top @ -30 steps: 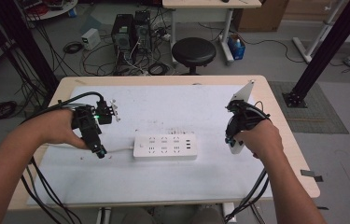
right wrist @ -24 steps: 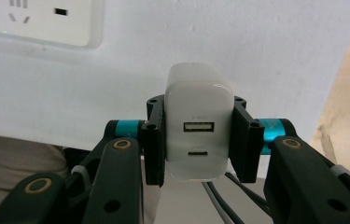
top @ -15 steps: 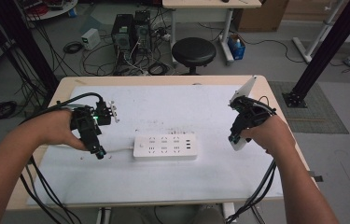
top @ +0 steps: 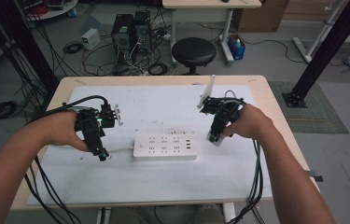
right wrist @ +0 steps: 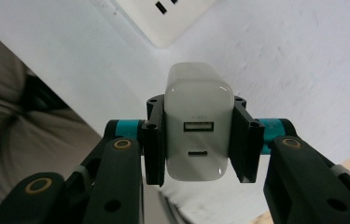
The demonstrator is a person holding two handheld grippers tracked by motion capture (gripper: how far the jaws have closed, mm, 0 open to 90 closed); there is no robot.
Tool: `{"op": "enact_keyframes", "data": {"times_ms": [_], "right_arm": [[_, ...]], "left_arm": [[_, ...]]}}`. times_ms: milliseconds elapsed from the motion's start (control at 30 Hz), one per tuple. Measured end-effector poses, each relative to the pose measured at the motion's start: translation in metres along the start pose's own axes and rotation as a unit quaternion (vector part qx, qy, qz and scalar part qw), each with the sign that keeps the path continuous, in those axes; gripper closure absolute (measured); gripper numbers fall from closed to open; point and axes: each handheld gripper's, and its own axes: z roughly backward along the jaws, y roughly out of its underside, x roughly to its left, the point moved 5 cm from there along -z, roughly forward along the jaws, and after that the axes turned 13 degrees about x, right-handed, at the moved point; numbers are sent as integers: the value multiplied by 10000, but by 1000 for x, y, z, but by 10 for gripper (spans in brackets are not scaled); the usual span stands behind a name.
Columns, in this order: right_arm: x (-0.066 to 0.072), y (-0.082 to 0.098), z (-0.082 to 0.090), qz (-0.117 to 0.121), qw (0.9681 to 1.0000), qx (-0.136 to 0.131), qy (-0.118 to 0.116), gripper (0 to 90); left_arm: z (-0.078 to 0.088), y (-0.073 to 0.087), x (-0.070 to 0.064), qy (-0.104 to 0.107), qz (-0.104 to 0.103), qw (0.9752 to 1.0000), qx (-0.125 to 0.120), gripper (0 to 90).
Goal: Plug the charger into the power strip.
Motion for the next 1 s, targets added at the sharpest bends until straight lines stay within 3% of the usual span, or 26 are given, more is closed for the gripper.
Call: {"op": "enact_keyframes", "data": {"times_ms": [33, 200, 333, 433, 467, 500, 633, 767, 1000], "right_arm": [[0, 0, 0, 0, 10000, 0, 0, 620], [11, -26, -7, 632, 9973, 81, 360, 621], [16, -43, -12, 997, 9935, 144, 535, 621], [20, -55, -15, 1319, 9899, 97, 510, 621], [20, -55, -15, 1319, 9899, 97, 510, 621], [23, -67, -17, 1549, 9865, 112, 511, 621], [28, -81, -18, 1725, 9838, 166, 458, 621], [33, -104, -18, 2019, 9783, 143, 432, 621], [32, -118, -33, 2223, 9732, 339, 491, 621]], "left_arm": [[0, 0, -1, -17, -48, 10000, 19, 244], [0, -2, -6, -38, -106, 9999, 14, 243], [1, -3, -9, -34, -153, 9999, -25, 244], [2, -3, -10, -25, -145, 9999, -61, 244], [2, -3, -10, -25, -145, 9999, -61, 244], [4, -2, -9, -74, -242, 9997, -18, 244], [3, -2, -10, -71, -266, 9996, -39, 244], [0, -2, -10, -75, -324, 9994, -54, 244], [-5, 1, -11, -2, -275, 9996, -56, 244]]}}
